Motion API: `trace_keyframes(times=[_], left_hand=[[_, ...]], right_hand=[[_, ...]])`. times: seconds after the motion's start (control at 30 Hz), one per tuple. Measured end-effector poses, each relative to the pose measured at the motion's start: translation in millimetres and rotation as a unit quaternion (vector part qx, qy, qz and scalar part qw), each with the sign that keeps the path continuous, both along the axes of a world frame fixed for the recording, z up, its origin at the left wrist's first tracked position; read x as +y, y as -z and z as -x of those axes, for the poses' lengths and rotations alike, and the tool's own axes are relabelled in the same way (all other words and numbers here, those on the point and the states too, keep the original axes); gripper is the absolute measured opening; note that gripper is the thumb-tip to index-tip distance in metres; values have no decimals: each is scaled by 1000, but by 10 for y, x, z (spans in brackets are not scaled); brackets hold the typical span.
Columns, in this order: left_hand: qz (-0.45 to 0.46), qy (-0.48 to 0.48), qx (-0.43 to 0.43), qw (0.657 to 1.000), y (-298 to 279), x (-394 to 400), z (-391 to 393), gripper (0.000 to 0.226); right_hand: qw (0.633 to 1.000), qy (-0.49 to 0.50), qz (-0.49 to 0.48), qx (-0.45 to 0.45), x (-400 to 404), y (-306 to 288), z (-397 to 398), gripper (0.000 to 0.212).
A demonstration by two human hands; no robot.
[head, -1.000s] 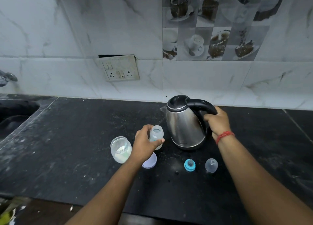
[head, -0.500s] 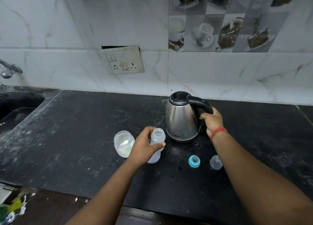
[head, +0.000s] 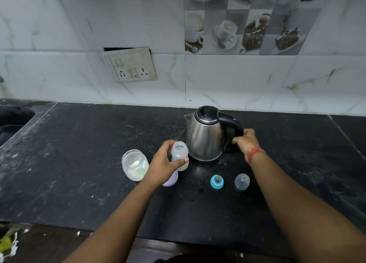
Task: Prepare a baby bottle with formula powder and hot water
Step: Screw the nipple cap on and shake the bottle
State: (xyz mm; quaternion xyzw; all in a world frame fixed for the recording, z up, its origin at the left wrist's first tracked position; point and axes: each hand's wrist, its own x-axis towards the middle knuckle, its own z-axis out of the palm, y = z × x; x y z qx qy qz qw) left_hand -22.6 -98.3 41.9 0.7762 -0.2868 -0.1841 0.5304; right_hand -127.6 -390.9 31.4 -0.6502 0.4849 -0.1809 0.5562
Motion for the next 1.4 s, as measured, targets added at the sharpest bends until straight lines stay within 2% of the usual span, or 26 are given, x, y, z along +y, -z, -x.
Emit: trace_keyframes(times=[0.1, 0.17, 0.23, 0.3, 0.37, 0.47, 0.6, 0.77, 0.87, 0.97, 1.1, 1.2, 1.3, 1.4], left_hand=[[-2, 2, -2, 1000, 16, -60, 30, 52], [-1, 4, -2, 1000, 24, -102, 61, 51], [1, 6, 2, 1000, 51, -144, 85, 50], [-1, 10, 11, 1000, 80, -170, 106, 51], [-3, 16, 18, 1000, 114, -194, 122, 54], [-5, 20, 29, 999, 150, -220, 149, 59], [-10, 19, 36, 999, 193, -254, 191, 61], [-6, 17, 36, 999, 201, -279, 230, 56], [-6, 19, 32, 999, 198, -275, 220, 56], [-4, 19, 34, 999, 188, -267, 218, 55], [2, 20, 39, 999, 146, -262, 250, 54], [3, 22, 40, 999, 129, -263, 262, 54], [11, 20, 47, 999, 107, -277, 281, 55], [28, 25, 56, 998, 90, -295, 309, 57]], right_hand=[[990, 89, 100, 32, 135, -45, 195, 45], [982, 89, 170, 5, 338, -71, 329, 36], [978, 37, 205, -17, 579, -97, 429, 32], [972, -51, 228, 4, 783, -58, 505, 32], [962, -143, 219, 74, 917, 71, 579, 34], [922, -238, 232, 197, 1025, 318, 668, 49], [894, -302, 217, 249, 1067, 489, 694, 65], [870, -310, 265, 278, 1068, 575, 680, 52], [875, -302, 269, 265, 1071, 577, 680, 45], [897, -279, 265, 220, 1081, 510, 667, 37], [942, -214, 239, 104, 1079, 202, 600, 27], [963, -187, 192, 0, 1085, -147, 499, 28], [960, -199, 185, -69, 1108, -481, 415, 34], [941, -239, 228, -72, 1135, -708, 347, 39]])
